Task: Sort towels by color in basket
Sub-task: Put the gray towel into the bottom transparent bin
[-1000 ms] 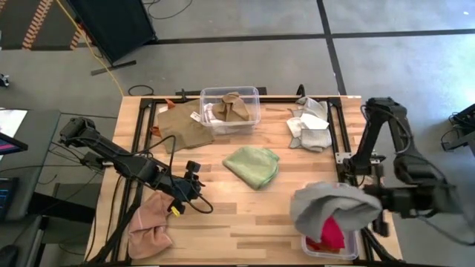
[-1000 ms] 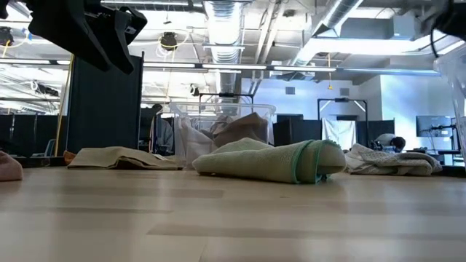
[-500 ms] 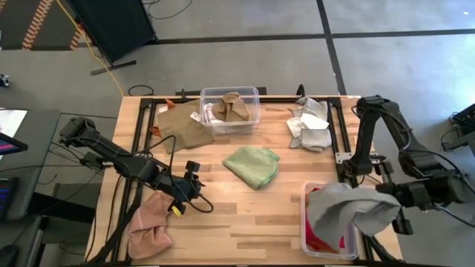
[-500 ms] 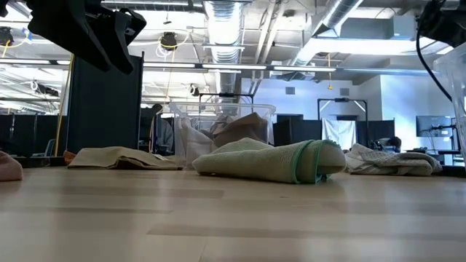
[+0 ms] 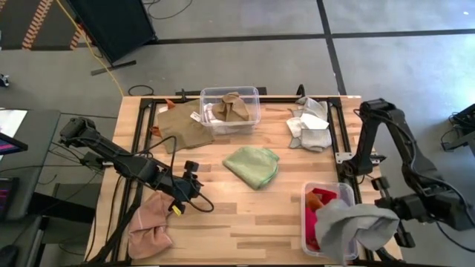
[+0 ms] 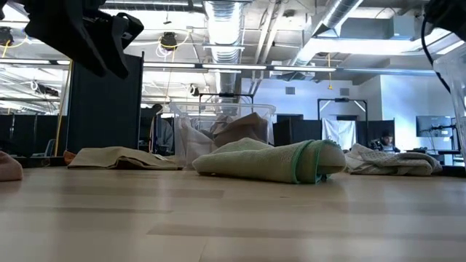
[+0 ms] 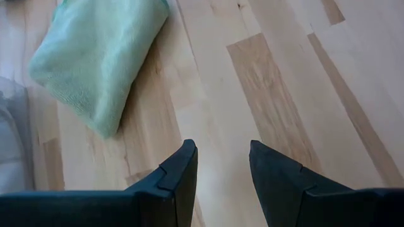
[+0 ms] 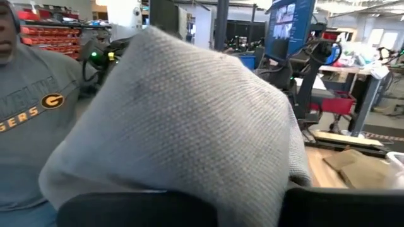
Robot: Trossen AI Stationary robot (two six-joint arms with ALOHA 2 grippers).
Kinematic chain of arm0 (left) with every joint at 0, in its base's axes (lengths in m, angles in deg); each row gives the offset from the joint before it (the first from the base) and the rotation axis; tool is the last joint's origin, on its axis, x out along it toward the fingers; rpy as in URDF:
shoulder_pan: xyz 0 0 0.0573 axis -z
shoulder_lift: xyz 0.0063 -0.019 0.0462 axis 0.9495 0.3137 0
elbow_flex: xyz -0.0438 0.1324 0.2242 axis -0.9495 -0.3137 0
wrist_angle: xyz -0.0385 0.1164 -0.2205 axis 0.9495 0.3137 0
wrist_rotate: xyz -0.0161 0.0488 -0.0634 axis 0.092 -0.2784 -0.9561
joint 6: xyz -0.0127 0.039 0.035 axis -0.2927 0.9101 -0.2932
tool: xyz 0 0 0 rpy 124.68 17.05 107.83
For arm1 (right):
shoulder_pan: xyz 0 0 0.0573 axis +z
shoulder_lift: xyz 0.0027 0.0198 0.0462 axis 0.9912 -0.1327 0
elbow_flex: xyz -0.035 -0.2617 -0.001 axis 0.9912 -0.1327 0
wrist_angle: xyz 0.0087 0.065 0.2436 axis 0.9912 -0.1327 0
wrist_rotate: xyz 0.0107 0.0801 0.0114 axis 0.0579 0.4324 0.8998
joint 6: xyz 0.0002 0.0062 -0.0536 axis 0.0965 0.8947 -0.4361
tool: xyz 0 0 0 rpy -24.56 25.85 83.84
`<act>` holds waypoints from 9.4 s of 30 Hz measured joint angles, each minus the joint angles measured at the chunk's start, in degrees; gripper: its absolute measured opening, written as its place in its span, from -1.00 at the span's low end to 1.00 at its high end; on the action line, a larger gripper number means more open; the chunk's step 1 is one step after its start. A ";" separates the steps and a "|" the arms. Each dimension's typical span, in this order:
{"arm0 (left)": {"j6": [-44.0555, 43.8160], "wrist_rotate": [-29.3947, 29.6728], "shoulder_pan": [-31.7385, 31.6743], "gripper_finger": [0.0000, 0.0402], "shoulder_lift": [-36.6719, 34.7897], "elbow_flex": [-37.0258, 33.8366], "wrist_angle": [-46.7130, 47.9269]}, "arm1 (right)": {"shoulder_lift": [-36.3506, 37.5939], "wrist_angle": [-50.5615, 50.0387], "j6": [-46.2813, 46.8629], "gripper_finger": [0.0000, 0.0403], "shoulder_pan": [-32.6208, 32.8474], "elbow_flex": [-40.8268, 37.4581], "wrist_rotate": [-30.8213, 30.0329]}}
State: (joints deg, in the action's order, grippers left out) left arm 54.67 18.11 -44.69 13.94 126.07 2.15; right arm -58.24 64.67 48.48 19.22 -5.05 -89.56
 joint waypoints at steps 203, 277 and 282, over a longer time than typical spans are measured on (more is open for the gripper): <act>9.24 -0.46 -7.65 -0.31 0.26 -7.67 -19.17 | -15.81 -21.36 57.70 -0.39 -48.49 -1.01 88.31; 8.11 -25.81 -19.80 0.10 63.87 46.71 -54.09 | -16.27 -38.69 37.51 0.17 -54.37 19.78 65.48; 7.45 -24.56 -19.97 0.24 63.87 46.69 -55.88 | -16.27 -38.32 36.81 0.17 -54.37 19.78 64.16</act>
State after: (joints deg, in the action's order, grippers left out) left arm 62.12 -6.45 -64.66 77.80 172.76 -53.72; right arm -74.51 26.35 85.30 -35.15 14.73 -25.40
